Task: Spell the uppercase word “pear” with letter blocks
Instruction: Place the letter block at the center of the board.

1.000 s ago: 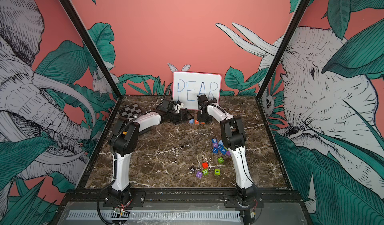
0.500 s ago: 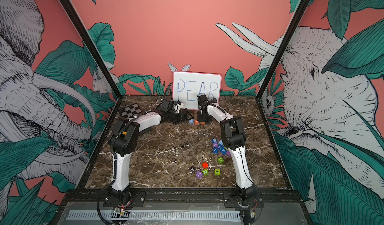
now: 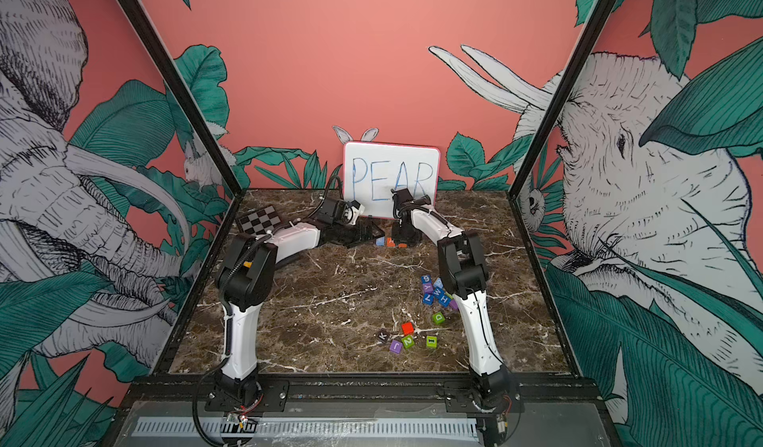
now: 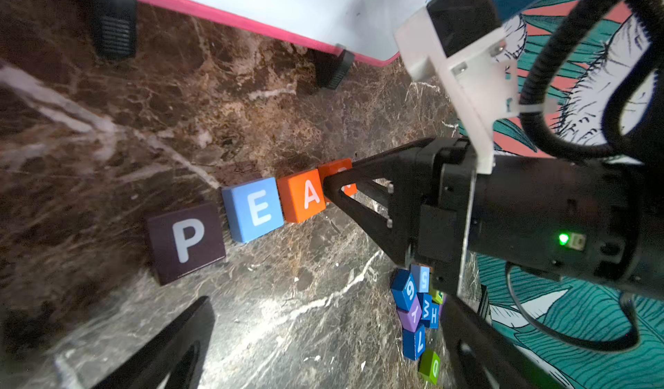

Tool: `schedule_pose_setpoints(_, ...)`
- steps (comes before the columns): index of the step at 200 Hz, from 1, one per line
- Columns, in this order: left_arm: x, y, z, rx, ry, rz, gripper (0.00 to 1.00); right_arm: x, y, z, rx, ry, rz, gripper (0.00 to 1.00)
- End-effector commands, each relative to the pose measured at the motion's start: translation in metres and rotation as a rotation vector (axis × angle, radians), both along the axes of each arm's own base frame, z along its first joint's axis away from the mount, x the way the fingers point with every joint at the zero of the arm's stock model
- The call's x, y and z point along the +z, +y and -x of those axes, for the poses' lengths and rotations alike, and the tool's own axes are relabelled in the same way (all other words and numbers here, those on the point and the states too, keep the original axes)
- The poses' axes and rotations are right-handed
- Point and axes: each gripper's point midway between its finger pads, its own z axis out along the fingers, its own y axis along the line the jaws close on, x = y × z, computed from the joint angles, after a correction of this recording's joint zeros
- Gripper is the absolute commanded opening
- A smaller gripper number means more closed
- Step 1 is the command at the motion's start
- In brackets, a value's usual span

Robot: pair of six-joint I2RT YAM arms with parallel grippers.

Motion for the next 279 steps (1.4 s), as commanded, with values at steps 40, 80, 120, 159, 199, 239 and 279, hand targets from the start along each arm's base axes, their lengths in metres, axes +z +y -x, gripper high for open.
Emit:
schedule_pose_setpoints(40,0.0381,0.0019,0.0016,-0.006,-0.070,0.041,0.99,0.0025,0.0011,-0.0023,-0.016,-0.002,0.012,0.35)
schedule_pose_setpoints(80,0.0388,0.0018,0.0014,-0.006,-0.073,0.043,0.99,0.0029,0.0019,-0.0032,-0.020,-0.003,0.006,0.35)
schedule_pose_setpoints(120,0.0387,0.0032,0.0011,-0.004,-0.073,0.042,0.99,0.0029,0.0027,-0.0040,-0.025,-0.003,0.003,0.35)
schedule_pose_setpoints(159,0.0393,0.0030,0.0020,-0.005,-0.074,0.042,0.99,0.0020,0.0029,-0.0047,-0.032,-0.002,0.002,0.35)
schedule_pose_setpoints(199,0.0391,0.0031,0.0030,-0.006,-0.075,0.041,0.99,0.0007,0.0019,-0.0034,-0.033,0.002,0.007,0.35)
schedule_pose_setpoints(239,0.0400,0.0034,0.0028,-0.006,-0.076,0.044,0.99,-0.0009,0.0017,-0.0034,-0.039,0.005,0.005,0.35)
schedule_pose_setpoints(279,0.0412,0.0043,0.0027,-0.004,-0.079,0.044,0.99,-0.0012,0.0016,-0.0037,-0.043,0.005,0.004,0.36)
